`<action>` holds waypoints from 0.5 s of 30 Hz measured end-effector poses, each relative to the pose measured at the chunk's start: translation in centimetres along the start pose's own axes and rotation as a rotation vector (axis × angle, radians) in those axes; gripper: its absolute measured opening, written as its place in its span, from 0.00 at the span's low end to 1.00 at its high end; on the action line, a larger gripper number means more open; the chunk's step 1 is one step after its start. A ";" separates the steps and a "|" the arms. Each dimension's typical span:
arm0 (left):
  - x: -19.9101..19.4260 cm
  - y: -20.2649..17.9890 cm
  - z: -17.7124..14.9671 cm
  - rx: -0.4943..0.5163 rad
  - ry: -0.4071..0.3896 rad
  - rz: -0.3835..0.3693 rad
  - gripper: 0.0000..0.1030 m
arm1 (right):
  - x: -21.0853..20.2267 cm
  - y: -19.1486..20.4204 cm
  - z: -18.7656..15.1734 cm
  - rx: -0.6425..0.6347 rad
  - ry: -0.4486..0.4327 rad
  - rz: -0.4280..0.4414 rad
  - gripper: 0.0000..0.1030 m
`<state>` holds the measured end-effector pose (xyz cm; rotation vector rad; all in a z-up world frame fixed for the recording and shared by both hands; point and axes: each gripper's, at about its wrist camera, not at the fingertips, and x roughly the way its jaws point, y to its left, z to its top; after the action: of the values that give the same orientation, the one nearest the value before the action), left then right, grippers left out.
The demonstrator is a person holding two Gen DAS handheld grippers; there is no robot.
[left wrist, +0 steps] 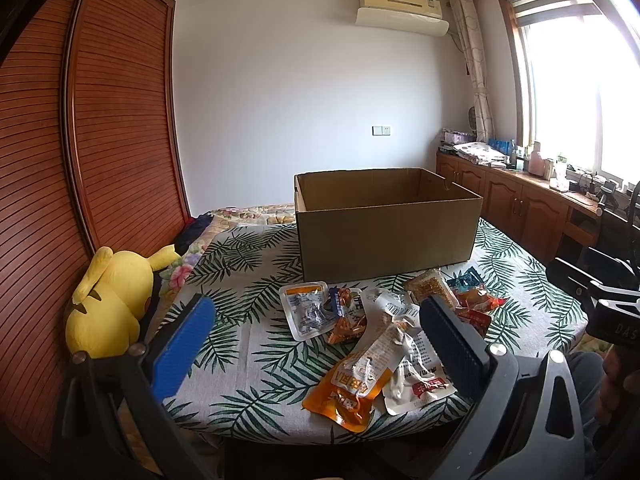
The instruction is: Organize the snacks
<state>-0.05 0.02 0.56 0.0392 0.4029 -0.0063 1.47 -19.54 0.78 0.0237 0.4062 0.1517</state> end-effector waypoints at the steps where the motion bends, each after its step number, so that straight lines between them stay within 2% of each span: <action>1: 0.0 0.0 0.0 0.000 0.000 0.000 1.00 | 0.0 0.0 0.0 0.000 0.000 -0.001 1.00; 10: -0.1 -0.3 0.5 0.001 0.012 -0.007 1.00 | 0.1 0.0 -0.1 -0.001 0.005 0.002 1.00; 15: 0.7 -0.1 -0.3 0.002 0.036 -0.010 1.00 | 0.6 0.3 -0.5 -0.009 0.020 0.006 1.00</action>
<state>0.47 -0.10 0.02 0.0395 0.4394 -0.0162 1.74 -19.17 0.11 0.0143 0.4256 0.1601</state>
